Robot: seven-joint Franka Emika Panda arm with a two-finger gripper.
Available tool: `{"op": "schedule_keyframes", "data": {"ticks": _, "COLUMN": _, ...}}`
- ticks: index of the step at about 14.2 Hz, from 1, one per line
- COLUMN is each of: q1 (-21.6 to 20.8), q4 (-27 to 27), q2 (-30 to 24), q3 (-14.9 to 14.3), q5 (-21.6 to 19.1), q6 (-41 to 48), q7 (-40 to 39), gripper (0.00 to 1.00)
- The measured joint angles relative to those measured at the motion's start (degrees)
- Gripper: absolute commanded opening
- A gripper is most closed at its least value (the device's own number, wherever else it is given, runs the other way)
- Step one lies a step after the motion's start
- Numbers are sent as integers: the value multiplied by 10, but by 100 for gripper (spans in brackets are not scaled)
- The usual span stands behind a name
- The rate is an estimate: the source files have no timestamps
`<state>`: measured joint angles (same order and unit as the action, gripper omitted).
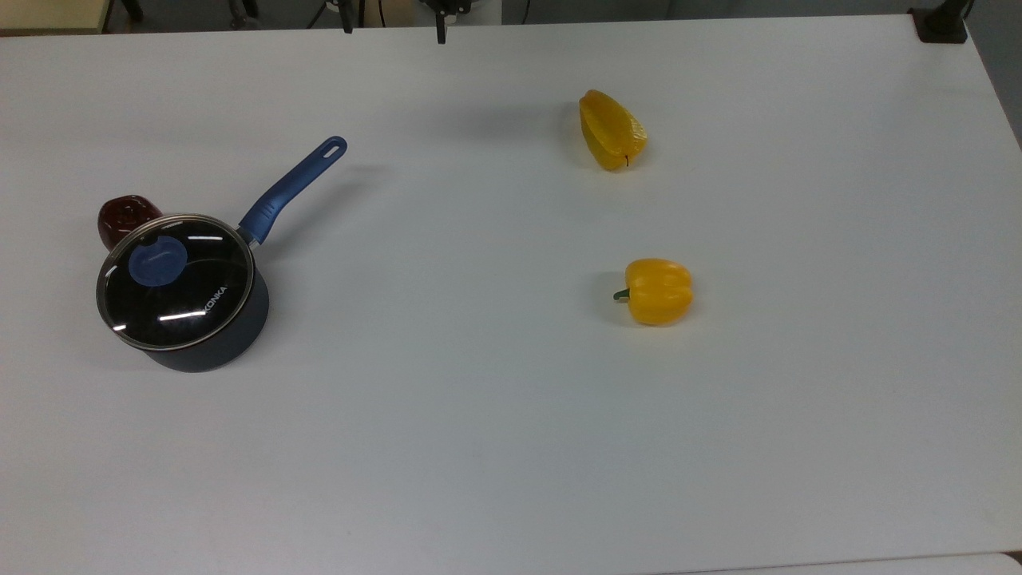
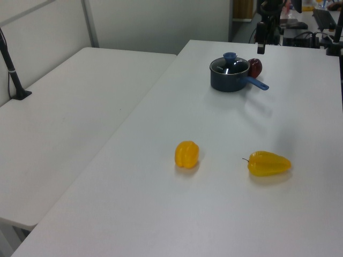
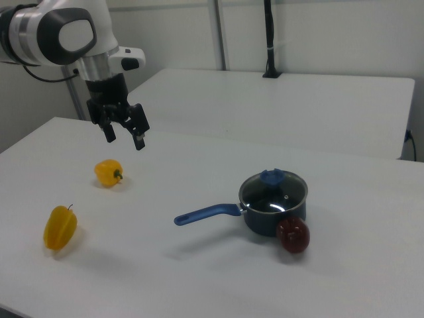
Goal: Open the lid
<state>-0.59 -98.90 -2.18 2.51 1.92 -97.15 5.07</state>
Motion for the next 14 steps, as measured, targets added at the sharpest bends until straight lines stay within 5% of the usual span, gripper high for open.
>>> {"op": "schedule_keyframes", "data": {"ticks": 14, "q1": -3, "q4": 7, "q2": -5, "q3": 1, "q5": 0, "q6": 0, "q7": 0, "gripper": 100}}
